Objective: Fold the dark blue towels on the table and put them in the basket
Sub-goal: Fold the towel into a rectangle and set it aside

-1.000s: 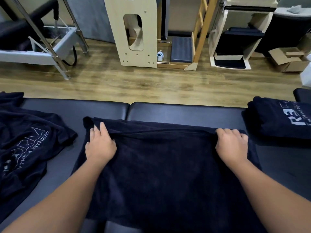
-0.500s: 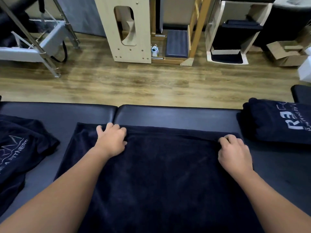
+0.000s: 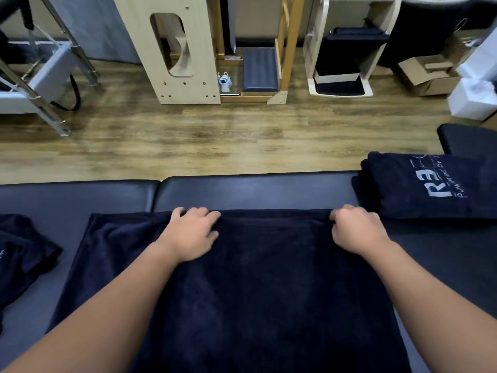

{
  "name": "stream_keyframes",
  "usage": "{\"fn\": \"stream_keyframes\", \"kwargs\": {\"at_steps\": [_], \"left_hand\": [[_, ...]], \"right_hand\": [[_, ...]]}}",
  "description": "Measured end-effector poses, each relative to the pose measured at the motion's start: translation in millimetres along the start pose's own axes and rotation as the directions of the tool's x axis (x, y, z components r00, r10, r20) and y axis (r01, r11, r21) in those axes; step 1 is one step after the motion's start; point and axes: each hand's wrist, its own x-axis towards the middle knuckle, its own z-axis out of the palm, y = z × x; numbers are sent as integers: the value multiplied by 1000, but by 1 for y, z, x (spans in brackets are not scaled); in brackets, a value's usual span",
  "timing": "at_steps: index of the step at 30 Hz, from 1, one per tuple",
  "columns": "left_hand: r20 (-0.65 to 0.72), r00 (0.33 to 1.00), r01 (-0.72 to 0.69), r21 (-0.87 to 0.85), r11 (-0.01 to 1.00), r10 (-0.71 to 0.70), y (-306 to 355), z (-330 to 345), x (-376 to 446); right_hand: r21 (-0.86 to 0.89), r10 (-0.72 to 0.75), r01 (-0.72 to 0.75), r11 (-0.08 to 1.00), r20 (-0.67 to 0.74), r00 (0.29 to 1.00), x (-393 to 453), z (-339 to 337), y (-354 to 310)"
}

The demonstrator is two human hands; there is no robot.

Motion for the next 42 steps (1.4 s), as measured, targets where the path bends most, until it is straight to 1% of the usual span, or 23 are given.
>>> {"fn": "stream_keyframes", "kwargs": {"at_steps": [1, 2, 5, 6, 8, 10, 11, 13, 14, 16, 18, 19, 21, 23, 25, 28, 31, 34, 36, 37, 39, 41, 42], "left_hand": [[37, 999, -12, 37, 999, 10, 7, 2, 3], [38, 999, -3, 69, 998, 0, 11, 3, 7], [0, 998, 69, 83, 994, -70, 13, 6, 15], [-8, 996, 92, 56, 994, -91, 12, 5, 16], [-52, 983, 171, -64, 983, -174, 12, 3, 19], [-161, 945, 259, -161, 952, -284, 13, 4, 19], [-235, 919, 283, -163, 945, -316, 14, 4, 17], [-339, 894, 279, -89, 956, -293, 15, 10, 11], [-358, 900, 251, -39, 967, -248, 15, 13, 6], [-334, 927, 193, 32, 981, -171, 16, 22, -7], [-303, 944, 140, 6, 990, -132, 14, 31, -24], [-300, 948, 110, -16, 994, -110, 9, 34, -34], [-279, 958, 59, -27, 998, -64, 1, 40, -52], [-284, 956, 69, -27, 997, -73, -14, 46, -72], [-284, 945, 151, -50, 987, -159, -31, 49, -96], [-285, 901, 310, -105, 945, -327, -56, 56, -135], [-280, 824, 472, -139, 870, -492, -85, 67, -175], [-252, 702, 658, -129, 742, -666, -106, 76, -213], [-185, 624, 747, -145, 649, -759, -114, 78, -230], [-147, 590, 777, -165, 608, -794, -117, 77, -238], [-71, 554, 803, -219, 554, -830, -123, 75, -251], [-23, 565, 782, -305, 544, -825, -126, 75, -260], [-12, 572, 754, -386, 532, -820, -129, 74, -266]], "right_hand": [[33, -14, 13, 999, 17, 1000, 0, 0, 1], [51, -25, 24, 998, 17, 1000, -1, -1, 2], [-13, -62, 61, 998, -30, 998, 2, 1, 10], [-46, -61, 58, 997, -79, 995, 4, 2, 13], [-60, -44, 32, 998, -212, 976, 10, 4, 14], [2, 35, -36, 999, -336, 941, 13, 7, 9], [38, 98, -91, 995, -352, 931, 14, 8, 4], [40, 164, -159, 986, -300, 940, 11, 7, -12], [37, 147, -142, 989, -276, 950, 8, 7, -22], [49, 16, -6, 999, -215, 976, -3, 11, -45], [70, -94, 106, 992, -160, 983, -17, 16, -70], [81, -85, 96, 992, -134, 987, -22, 17, -83], [112, 11, -4, 994, -59, 998, -25, 15, -105], [144, 31, -34, 989, 23, 999, -25, 12, -132], [170, -63, 49, 984, 78, 995, -29, 7, -162], [199, -253, 237, 951, 61, 965, -39, -3, -209], [197, -468, 449, 872, 60, 882, -44, -12, -258], [199, -635, 620, 759, 16, 772, -42, -19, -316], [221, -675, 660, 718, -11, 737, -34, -25, -353], [229, -672, 653, 722, 6, 741, -30, -28, -372], [202, -607, 595, 778, -4, 795, -22, -35, -404], [173, -515, 527, 832, -112, 850, -15, -44, -427], [182, -489, 507, 842, -138, 861, -11, -48, -438]]}}
